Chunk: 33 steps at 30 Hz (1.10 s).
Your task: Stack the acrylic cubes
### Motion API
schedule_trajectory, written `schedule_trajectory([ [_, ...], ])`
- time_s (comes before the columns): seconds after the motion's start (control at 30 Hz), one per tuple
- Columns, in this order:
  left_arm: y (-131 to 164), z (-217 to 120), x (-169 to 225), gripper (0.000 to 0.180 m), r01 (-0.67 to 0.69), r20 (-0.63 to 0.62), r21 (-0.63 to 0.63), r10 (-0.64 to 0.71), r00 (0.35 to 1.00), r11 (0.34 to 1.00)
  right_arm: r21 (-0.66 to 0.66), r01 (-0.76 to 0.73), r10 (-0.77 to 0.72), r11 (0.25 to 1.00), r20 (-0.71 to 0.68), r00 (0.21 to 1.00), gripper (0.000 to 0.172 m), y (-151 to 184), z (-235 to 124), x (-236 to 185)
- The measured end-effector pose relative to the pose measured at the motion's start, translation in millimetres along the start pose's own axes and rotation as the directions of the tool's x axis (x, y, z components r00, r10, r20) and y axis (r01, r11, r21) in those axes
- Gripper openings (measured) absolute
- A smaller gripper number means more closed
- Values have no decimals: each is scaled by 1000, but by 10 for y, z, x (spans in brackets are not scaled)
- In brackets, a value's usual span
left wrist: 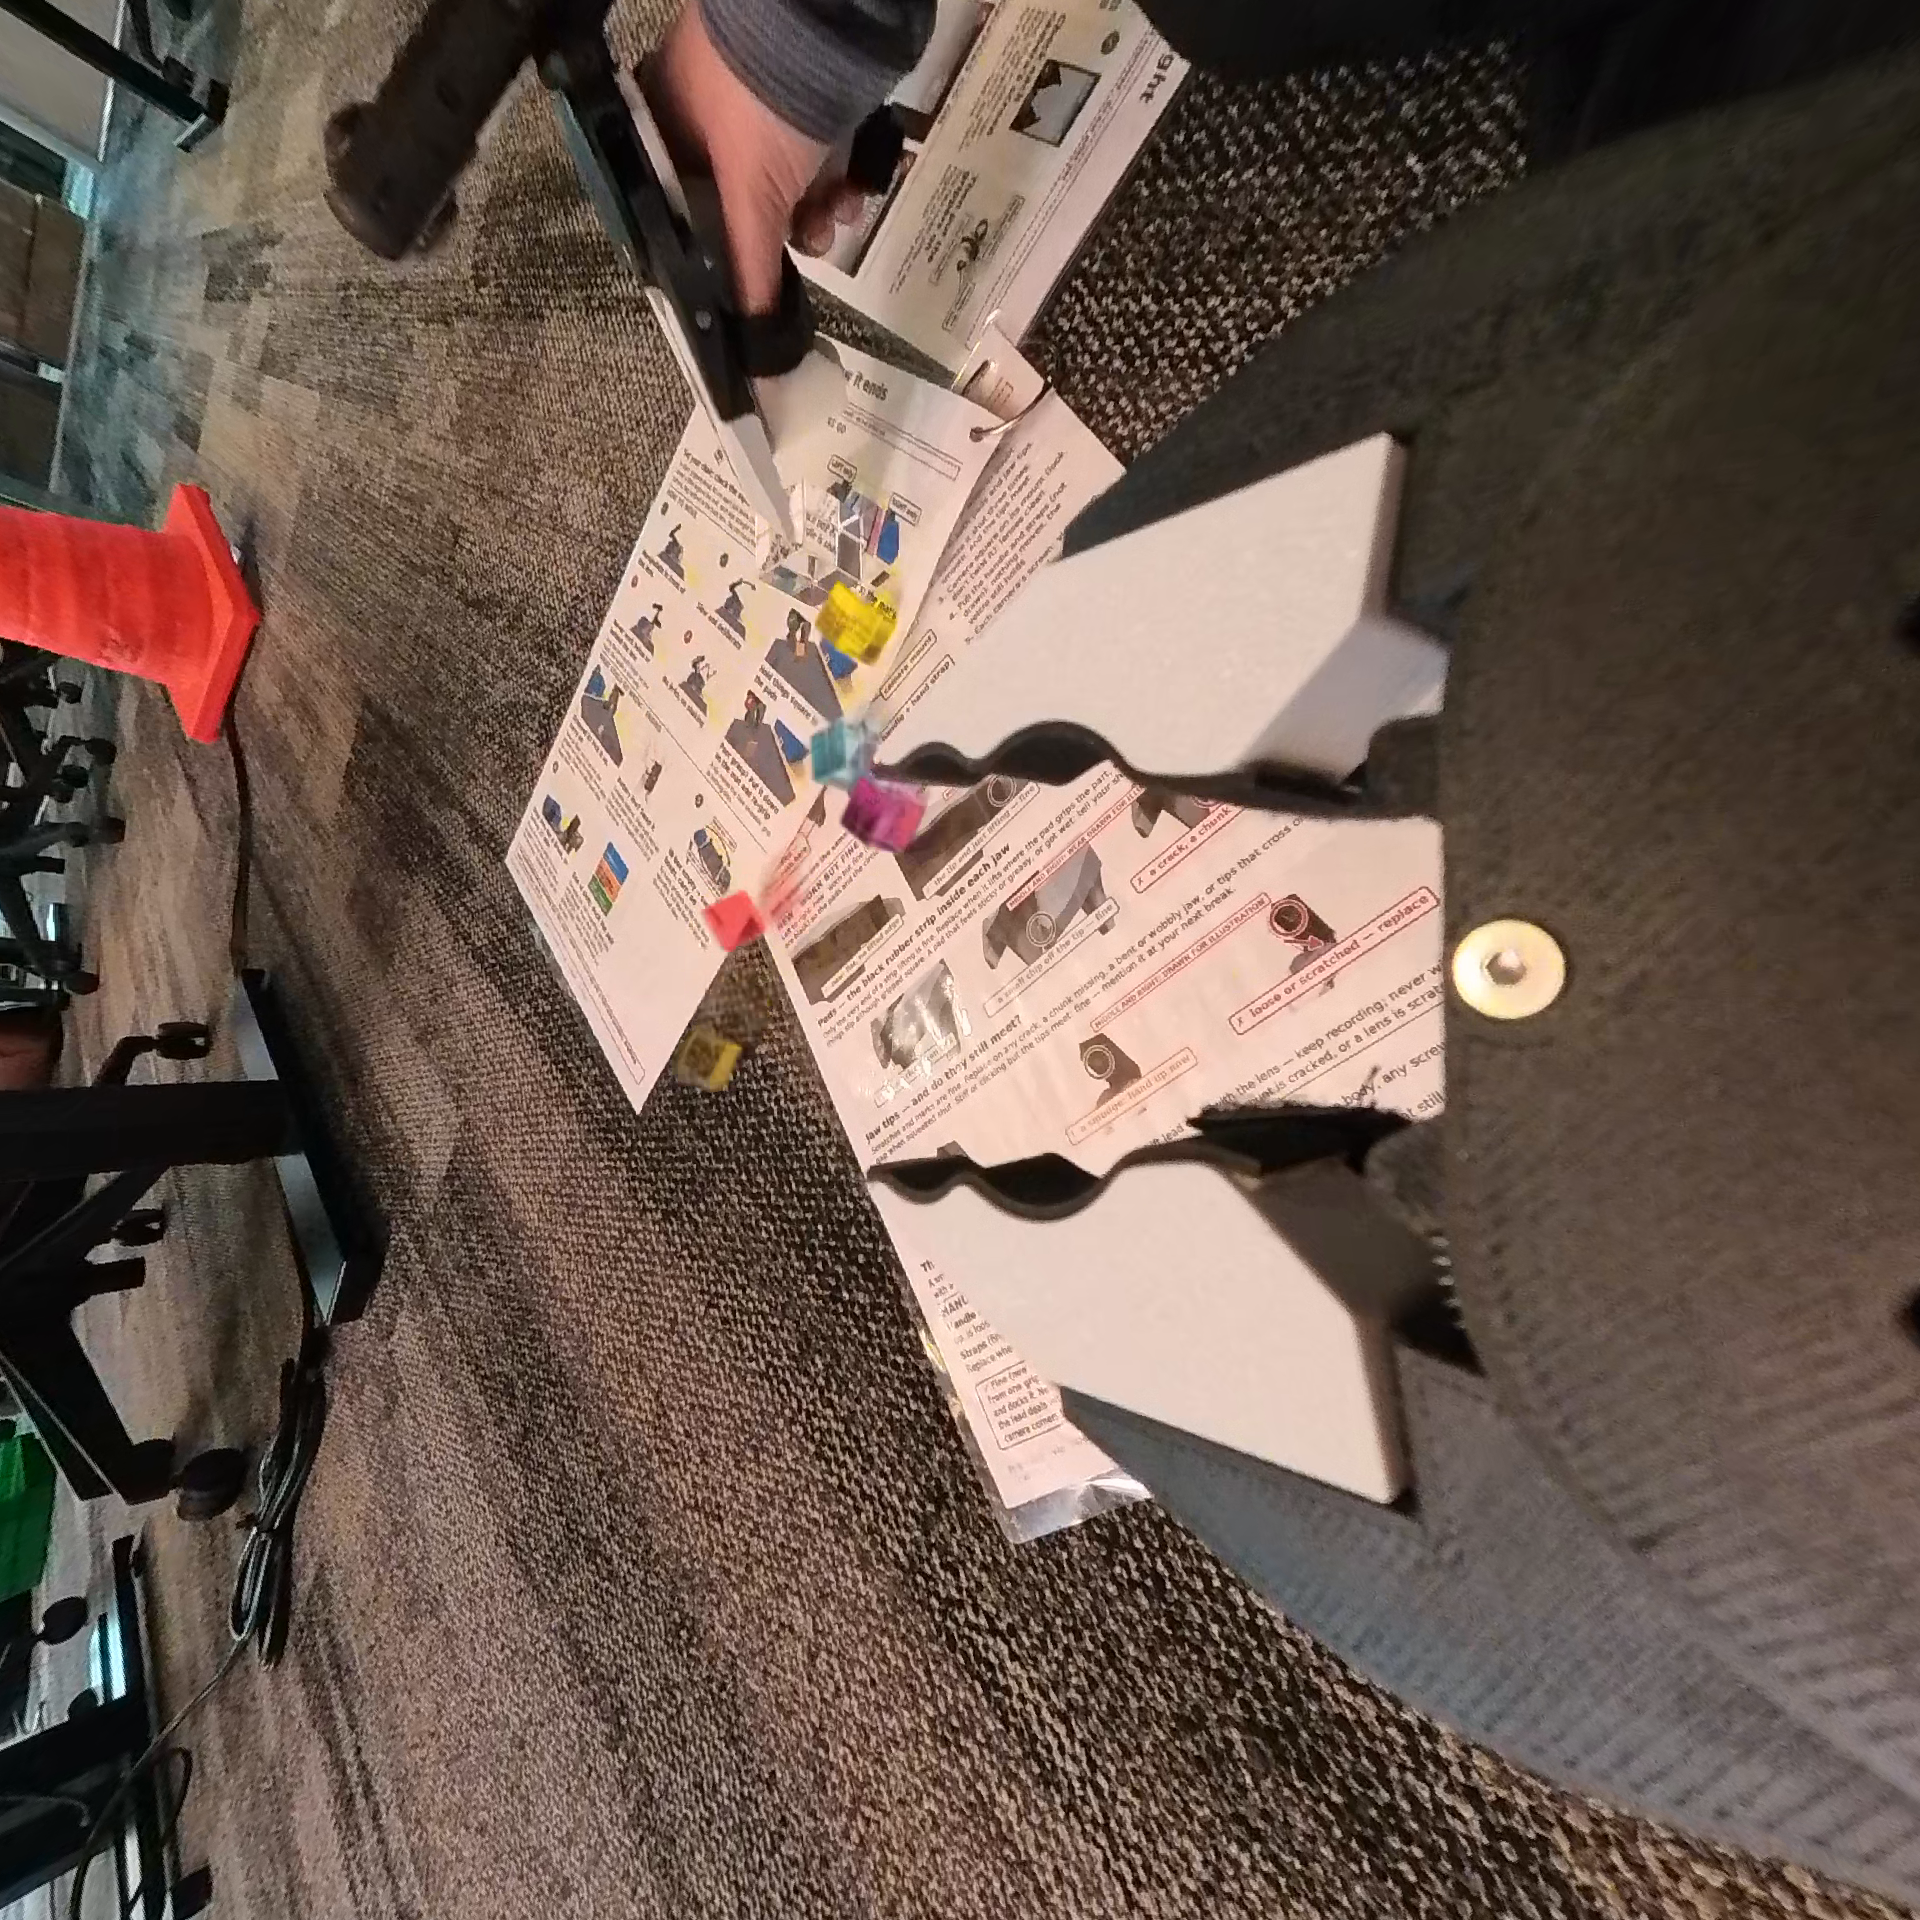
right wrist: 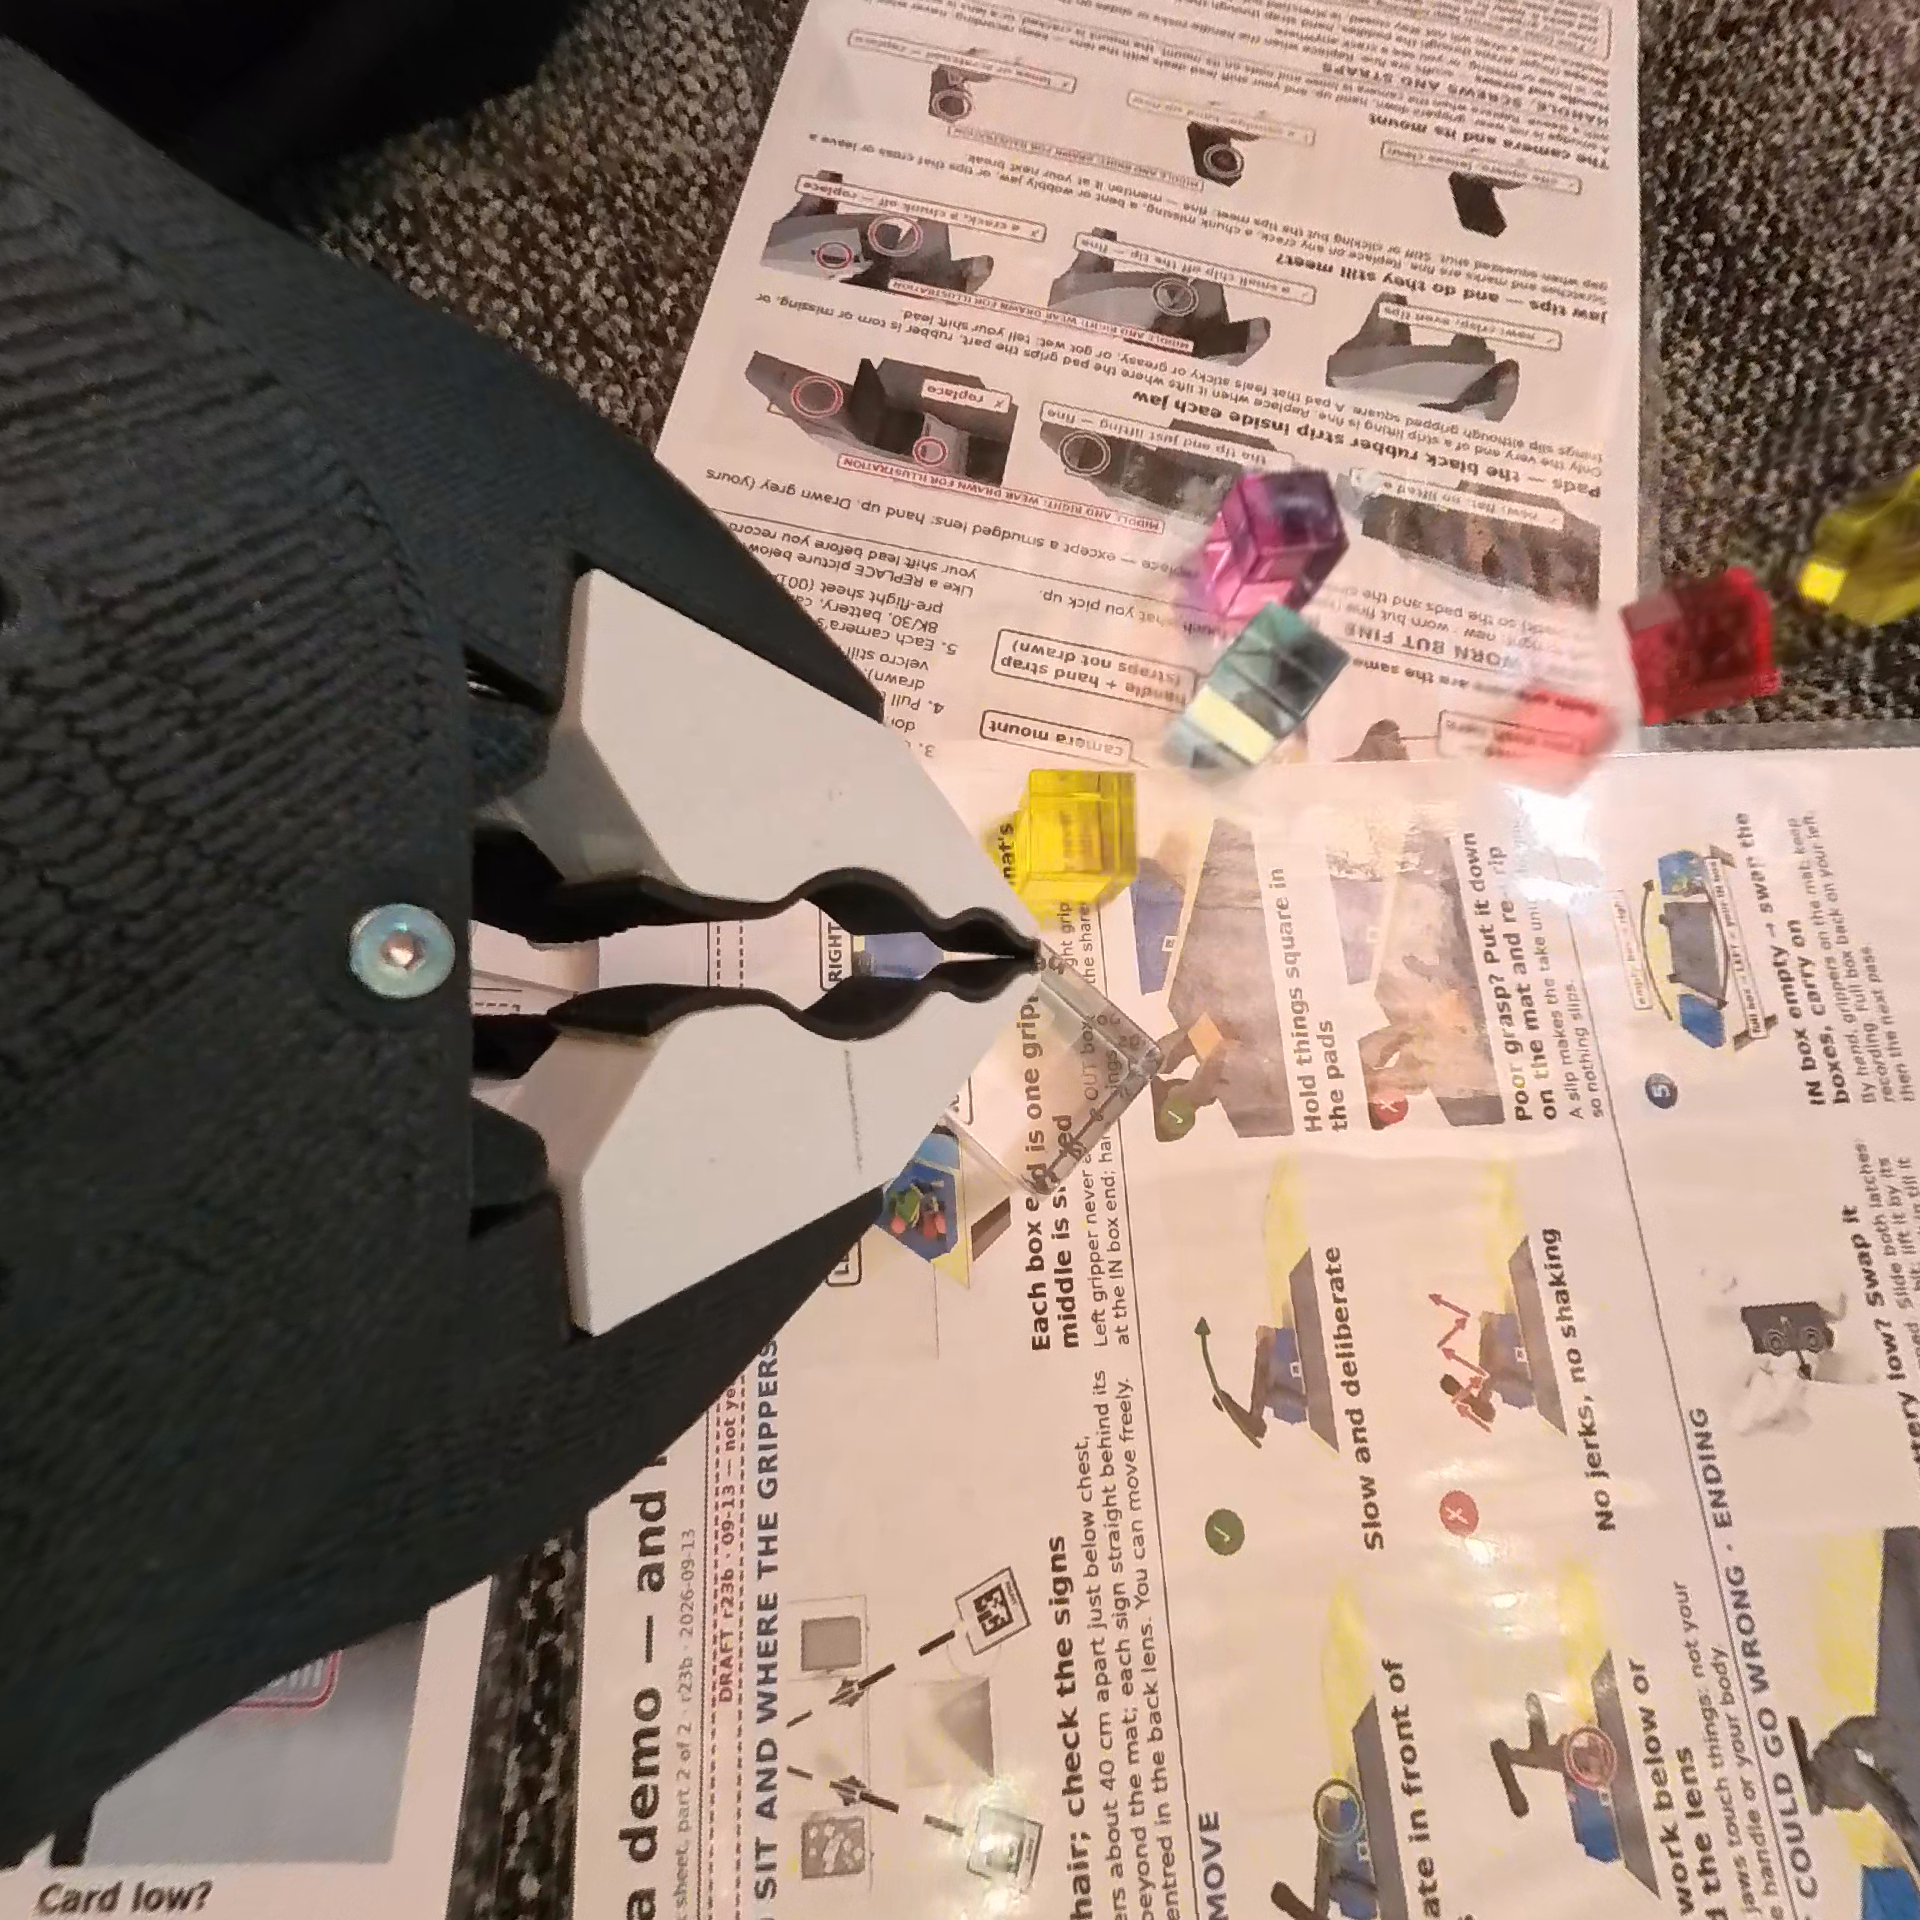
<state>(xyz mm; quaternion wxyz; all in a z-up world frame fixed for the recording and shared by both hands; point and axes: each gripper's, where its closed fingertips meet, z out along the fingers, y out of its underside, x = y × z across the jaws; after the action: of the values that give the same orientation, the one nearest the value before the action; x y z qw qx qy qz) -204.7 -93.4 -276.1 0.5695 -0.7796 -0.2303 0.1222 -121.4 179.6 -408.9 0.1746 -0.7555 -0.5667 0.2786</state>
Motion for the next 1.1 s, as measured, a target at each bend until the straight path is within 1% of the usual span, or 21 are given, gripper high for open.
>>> schedule_trajectory([
  [0.17,0,0,-2,71,1,0,0,-1,1000,1000,29,7,-7,1000,-4,1000,0,-50,-61,15],
  [0.27,2,1,0,71,1,-1,-1,-1,1000,1000,57,24,-25,998,24,999,0,-91,-81,-43],
  [0.37,4,3,2,71,0,-1,-2,0,1000,1000,65,109,-112,992,48,993,13,-121,-59,-179],
  [0.47,4,4,4,71,-1,-2,-3,1,1000,1000,6,237,-237,972,34,971,22,-81,36,-325],
  [0.57,5,5,4,71,0,-2,-4,0,1000,1000,-89,358,-363,929,-37,931,35,-28,174,-376],
  [0.67,8,5,6,72,-2,-2,-5,2,1000,1000,-164,409,-426,897,-80,901,51,-11,314,-400],
  [0.7,9,6,6,71,-2,-2,-6,2,1000,1000,-185,412,-432,892,-84,898,53,1,358,-407],
  [0.8,10,5,5,72,-3,-1,-6,3,1000,1000,-261,405,-444,876,-108,890,52,75,452,-362],
  [0.87,11,6,3,72,-2,-1,-7,2,1000,1000,-295,390,-439,873,-123,890,48,117,477,-325],
  [1.03,20,16,7,72,-6,0,-12,6,1000,1000,-291,311,-356,905,-117,927,41,150,489,-296],
  [1.1,27,22,13,72,-12,-2,-16,12,1000,1000,-288,296,-340,910,-115,933,35,162,488,-280],
])
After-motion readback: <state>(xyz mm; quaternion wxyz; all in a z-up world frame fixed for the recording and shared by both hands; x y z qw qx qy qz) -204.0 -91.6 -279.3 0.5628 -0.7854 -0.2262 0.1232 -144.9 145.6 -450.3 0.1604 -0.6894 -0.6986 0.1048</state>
